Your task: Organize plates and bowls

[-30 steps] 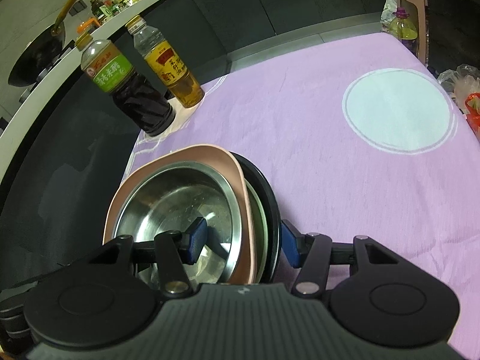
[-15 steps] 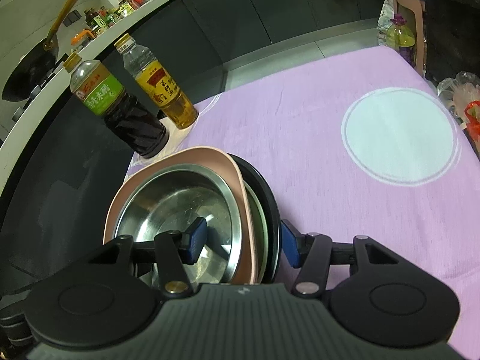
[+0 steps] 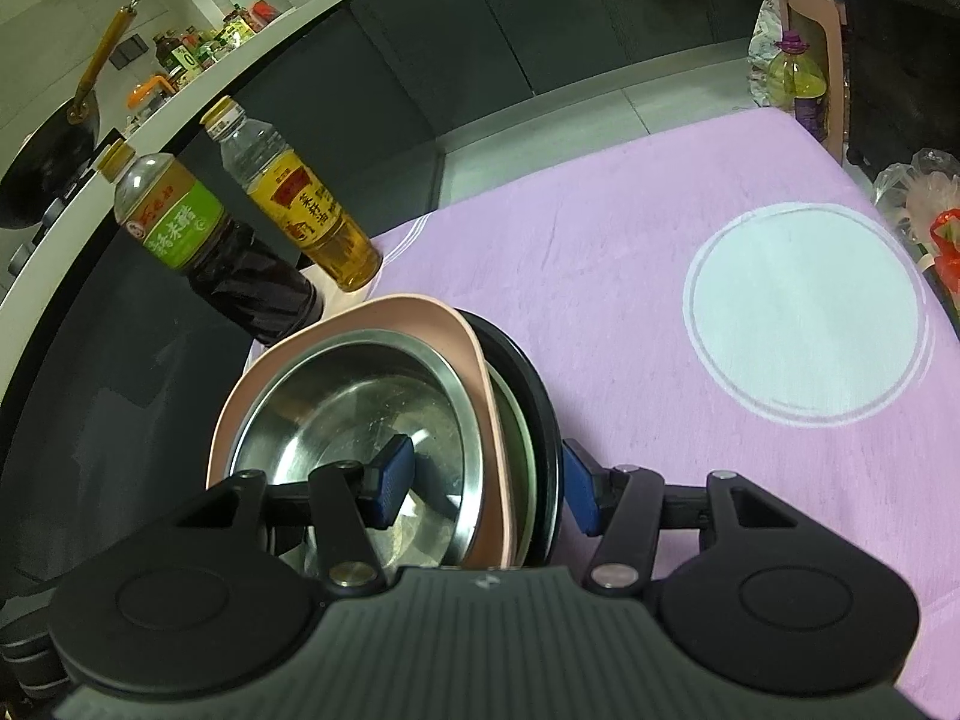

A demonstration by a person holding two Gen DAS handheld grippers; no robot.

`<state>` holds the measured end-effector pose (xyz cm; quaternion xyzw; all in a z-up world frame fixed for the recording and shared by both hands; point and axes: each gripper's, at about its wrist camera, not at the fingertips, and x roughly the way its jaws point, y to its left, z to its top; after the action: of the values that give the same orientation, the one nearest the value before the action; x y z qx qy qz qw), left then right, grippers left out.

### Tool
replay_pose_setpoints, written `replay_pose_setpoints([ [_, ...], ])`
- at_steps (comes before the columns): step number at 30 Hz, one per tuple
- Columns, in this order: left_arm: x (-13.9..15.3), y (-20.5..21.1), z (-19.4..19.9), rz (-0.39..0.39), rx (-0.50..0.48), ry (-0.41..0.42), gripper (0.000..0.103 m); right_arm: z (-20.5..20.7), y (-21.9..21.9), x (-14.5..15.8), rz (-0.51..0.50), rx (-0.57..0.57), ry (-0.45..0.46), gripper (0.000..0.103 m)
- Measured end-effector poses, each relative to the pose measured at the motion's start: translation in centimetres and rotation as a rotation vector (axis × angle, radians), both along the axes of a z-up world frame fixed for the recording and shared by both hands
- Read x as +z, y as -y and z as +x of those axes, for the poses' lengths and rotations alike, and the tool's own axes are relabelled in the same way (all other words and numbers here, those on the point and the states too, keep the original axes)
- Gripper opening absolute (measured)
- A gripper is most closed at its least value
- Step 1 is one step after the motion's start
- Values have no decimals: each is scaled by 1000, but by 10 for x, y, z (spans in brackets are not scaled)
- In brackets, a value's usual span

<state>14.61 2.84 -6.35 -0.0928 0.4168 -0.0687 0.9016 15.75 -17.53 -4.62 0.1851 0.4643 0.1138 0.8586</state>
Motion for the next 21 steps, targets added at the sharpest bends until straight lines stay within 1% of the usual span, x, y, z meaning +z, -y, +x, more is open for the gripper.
replay_pose_setpoints([
  [21, -9, -5, 44, -2, 8, -27, 43, 35, -2, -11, -4, 2, -24, 53],
])
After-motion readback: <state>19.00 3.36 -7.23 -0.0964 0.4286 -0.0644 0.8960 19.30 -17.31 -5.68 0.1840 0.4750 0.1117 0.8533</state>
